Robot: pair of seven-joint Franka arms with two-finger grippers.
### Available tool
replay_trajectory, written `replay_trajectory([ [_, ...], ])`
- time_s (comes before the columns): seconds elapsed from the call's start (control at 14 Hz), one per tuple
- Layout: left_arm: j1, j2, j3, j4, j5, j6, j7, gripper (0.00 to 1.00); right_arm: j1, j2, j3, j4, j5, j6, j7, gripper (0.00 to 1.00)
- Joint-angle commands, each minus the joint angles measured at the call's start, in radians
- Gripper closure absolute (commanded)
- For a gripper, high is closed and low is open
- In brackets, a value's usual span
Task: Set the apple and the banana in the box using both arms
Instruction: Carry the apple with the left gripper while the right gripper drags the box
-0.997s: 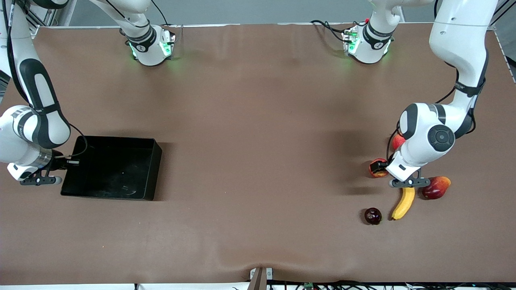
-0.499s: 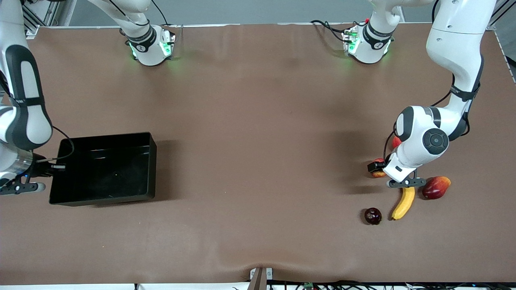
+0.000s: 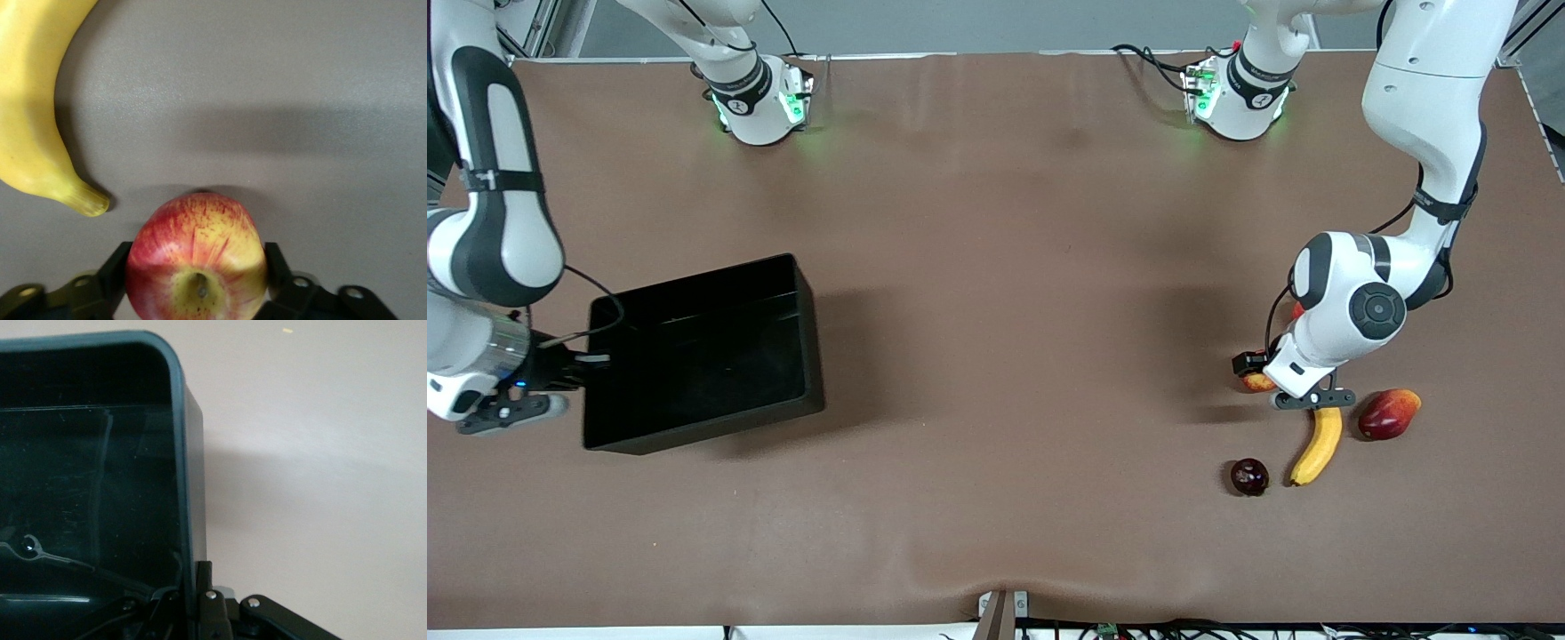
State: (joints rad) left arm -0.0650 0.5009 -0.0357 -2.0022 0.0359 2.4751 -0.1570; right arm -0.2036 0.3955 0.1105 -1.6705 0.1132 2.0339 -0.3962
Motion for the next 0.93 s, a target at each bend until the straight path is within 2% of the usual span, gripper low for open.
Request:
replay_trajectory([
  [0.0, 0.001, -0.019, -0.006, -0.020, -0.016, -0.008, 0.000, 0.52, 0.053, -0.026, 0.021, -0.014, 0.023, -0.014, 0.095, 1.00],
  [0.21, -0.002, -0.042, -0.004, -0.018, -0.013, -0.012, 0.008, 0.86, 0.153, -0.026, 0.020, -0.017, 0.022, -0.015, 0.241, 1.00],
  [0.36, -0.004, -0.079, -0.006, -0.006, -0.013, -0.097, 0.011, 0.96, 0.226, -0.024, 0.020, -0.017, 0.022, -0.012, 0.327, 1.00],
  [0.57, -0.004, -0.145, -0.029, 0.019, -0.011, -0.244, 0.013, 0.96, 0.350, -0.018, 0.020, -0.026, 0.020, 0.002, 0.512, 1.00],
  [0.85, -0.004, -0.220, -0.061, 0.022, -0.011, -0.340, 0.013, 0.96, 0.518, 0.012, 0.018, -0.037, 0.010, 0.118, 0.802, 1.00],
])
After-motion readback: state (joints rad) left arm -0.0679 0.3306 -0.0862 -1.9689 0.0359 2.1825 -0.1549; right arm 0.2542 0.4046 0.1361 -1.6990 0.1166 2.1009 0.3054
